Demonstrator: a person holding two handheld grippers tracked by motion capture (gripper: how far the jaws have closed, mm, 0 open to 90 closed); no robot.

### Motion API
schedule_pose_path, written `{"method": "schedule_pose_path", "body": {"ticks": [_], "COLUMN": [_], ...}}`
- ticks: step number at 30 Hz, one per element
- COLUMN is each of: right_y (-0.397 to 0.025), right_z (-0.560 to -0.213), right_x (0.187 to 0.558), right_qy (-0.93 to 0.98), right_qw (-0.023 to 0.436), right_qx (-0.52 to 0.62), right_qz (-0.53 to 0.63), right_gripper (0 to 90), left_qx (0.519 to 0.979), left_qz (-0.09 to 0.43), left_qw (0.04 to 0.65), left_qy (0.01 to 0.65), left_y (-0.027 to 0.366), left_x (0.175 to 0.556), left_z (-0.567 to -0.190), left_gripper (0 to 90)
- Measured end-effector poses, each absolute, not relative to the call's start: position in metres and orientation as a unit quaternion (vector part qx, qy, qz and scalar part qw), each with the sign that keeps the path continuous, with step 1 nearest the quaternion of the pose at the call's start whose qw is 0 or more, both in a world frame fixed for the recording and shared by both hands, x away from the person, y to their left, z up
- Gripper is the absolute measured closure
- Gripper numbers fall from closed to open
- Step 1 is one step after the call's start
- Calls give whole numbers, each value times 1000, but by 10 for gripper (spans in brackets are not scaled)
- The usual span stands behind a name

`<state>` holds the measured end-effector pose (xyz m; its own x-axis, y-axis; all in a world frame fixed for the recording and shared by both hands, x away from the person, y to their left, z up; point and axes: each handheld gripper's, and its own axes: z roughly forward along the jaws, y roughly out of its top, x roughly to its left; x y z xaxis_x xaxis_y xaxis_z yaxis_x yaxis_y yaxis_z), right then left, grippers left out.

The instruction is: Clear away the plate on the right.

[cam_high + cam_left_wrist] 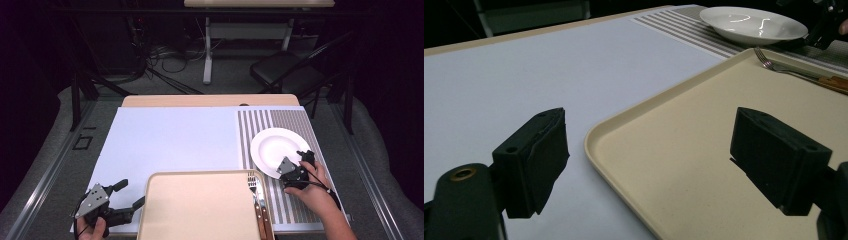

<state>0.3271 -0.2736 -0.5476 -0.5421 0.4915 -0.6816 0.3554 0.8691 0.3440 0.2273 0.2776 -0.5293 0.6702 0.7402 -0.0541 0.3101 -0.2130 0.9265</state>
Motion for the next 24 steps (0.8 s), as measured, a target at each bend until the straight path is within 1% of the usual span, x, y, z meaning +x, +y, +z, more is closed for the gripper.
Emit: {"method": "schedule_pose_path", "body": {"ticks": [10,15,16,19,21,24], "right_y": [-274,-273,-272,-270,-269,-269], "right_z": [-548,-549,-549,-550,-551,-550], "right_x": [327,326,325,324,324,323], "right_qy": [876,874,875,877,880,886], "right_qw": [415,420,421,424,423,412], "right_qx": [230,225,224,207,196,189], "right_qz": [84,89,84,92,93,94], "right_gripper": [4,45,62,151,187,269], "left_qx": [752,751,751,752,752,752], "left_qz": [207,207,207,207,207,207], "left_qw": [520,520,520,519,519,519], "left_qy": [349,350,350,350,350,350], "left_y": [278,278,278,278,278,278], "left_x": [227,228,228,228,228,228], "left_z": [-529,-529,-529,-529,-529,-529], "left_gripper": [158,157,157,157,157,157]}}
